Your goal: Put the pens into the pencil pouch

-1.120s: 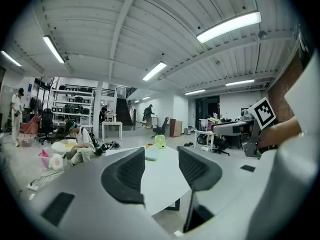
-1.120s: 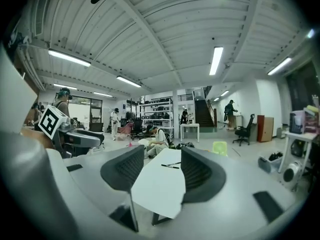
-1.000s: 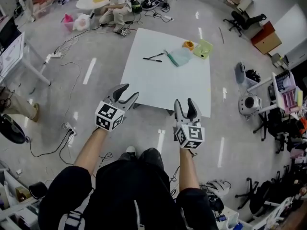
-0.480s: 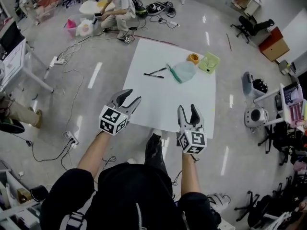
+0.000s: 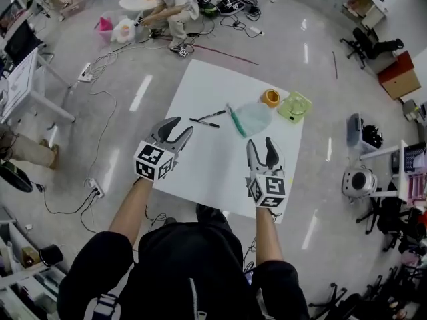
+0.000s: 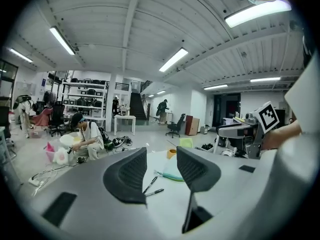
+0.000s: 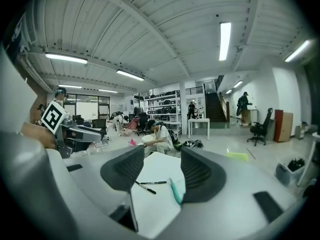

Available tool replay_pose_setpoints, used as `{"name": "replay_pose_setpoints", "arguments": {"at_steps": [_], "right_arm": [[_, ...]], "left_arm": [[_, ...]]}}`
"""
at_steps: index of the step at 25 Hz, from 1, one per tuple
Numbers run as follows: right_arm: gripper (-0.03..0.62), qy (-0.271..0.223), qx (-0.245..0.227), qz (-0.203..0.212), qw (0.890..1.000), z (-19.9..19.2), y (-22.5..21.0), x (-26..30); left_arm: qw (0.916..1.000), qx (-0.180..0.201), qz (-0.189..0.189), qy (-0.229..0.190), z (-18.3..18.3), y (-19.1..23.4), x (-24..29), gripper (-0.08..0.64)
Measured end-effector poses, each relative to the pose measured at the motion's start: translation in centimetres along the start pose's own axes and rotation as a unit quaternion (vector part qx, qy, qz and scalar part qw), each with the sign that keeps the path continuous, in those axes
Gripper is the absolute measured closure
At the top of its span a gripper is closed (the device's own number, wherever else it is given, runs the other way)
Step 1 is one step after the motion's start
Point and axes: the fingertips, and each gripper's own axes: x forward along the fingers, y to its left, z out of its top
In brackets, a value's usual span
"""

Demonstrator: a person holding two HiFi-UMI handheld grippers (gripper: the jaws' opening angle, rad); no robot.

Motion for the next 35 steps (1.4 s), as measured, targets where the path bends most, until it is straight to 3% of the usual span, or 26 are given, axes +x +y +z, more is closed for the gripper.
{"name": "replay_pose_setpoints", "arguments": {"at_steps": [10, 22, 28, 35], "right_arm": [[0.368, 0.032, -0.019, 0.048, 0.998, -0.7, -3.4, 7.4], [0.371, 0.096, -0.020, 0.031, 0.995, -5.3, -5.5, 10.8], [0.379, 0.152, -0.054, 0.054, 0.985, -10.2, -5.1, 12.0], [0.380, 0.220, -0.118, 0.093, 0.964, -16.0, -4.7, 13.9]], "left_arm": [[0.9996, 0.014, 0.011, 0.020, 0.5, 1.7, 5.7, 0.354], [0.9981, 0.007, -0.019, 0.058, -3.2, 4.4, 10.2, 0.354], [0.9959, -0.006, -0.025, 0.086, -6.7, 4.9, 11.2, 0.354], [0.9939, -0.031, -0.013, 0.105, -9.1, 5.4, 10.9, 0.354]]}}
